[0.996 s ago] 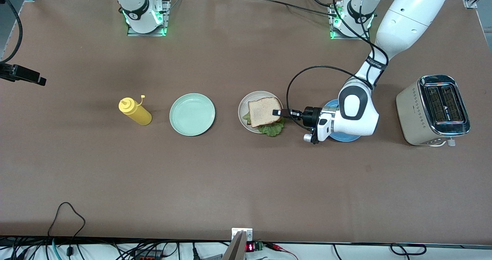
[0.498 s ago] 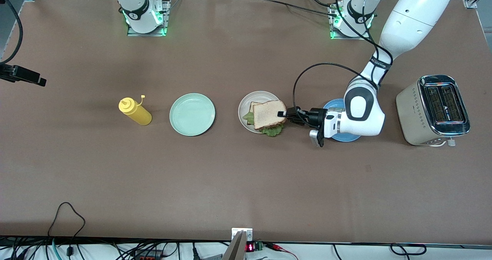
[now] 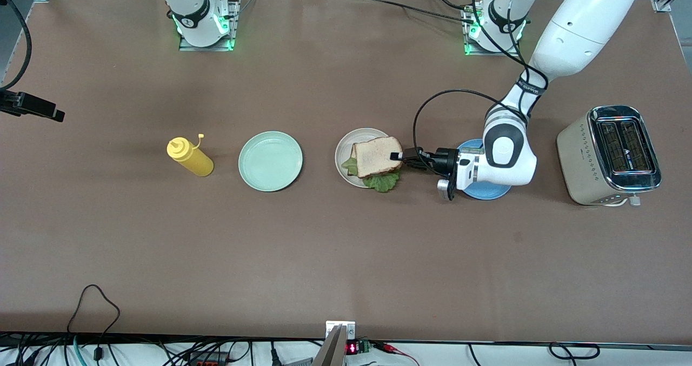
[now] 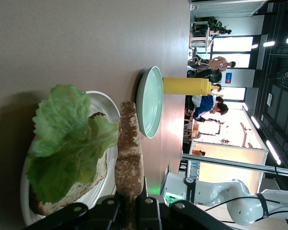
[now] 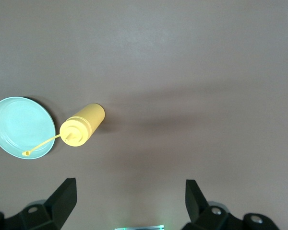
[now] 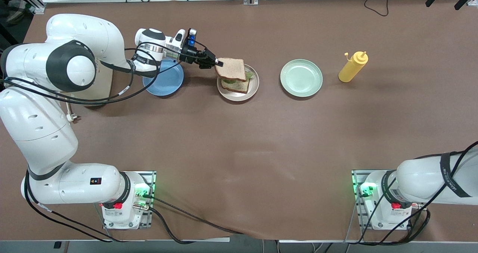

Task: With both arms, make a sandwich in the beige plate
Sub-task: 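Lower the bread slice onto the lettuce and open the left gripper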

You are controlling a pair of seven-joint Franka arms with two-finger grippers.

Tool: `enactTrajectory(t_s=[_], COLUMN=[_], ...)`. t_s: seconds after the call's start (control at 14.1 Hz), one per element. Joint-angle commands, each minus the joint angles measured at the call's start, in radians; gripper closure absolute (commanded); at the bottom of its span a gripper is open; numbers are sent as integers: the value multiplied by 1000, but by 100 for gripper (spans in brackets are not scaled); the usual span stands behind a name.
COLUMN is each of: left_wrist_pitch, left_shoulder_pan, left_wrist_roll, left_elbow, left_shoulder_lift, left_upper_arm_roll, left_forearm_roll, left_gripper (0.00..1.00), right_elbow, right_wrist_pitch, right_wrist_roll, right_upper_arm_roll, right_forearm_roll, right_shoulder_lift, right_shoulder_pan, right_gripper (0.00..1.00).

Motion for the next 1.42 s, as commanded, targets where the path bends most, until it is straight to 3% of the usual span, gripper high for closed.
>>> enactTrajectory(t_s=[0.0,0.57,0.64,0.78,0.85,1.0,1.35], left_wrist_pitch=[-9,-3,-2,15,29,47,47], left_shoulder_pan=[0,-6,-9,-12,-25,-35,-37], left_wrist_roll=[54,129,128,111,111,109,112], left_elbow=[8,32,32,35,35,35,51], left_shoulder_lift=[22,90,90,108,111,111,97], left_upper_arm_roll=[2,2,2,-1,-2,-2,4], left_forearm_roll=[-31,-33,-34,-60,-66,-80,-73], left_gripper=[100,99,95,81,66,0,0], right_elbow=[2,7,7,7,8,8,8], right_wrist_pitch=[2,0,0,0,-1,-1,-1], right_wrist_roll=[4,3,3,0,-2,-2,-2], right_upper_arm_roll=[6,7,7,7,6,7,7], right_forearm_roll=[3,0,0,-1,-1,-1,-1], right_shoulder_lift=[-5,-6,-6,-8,-8,-8,-8], right_shoulder_pan=[-8,-6,-6,-6,-6,-6,-6], right_gripper=[0,0,0,0,0,0,0])
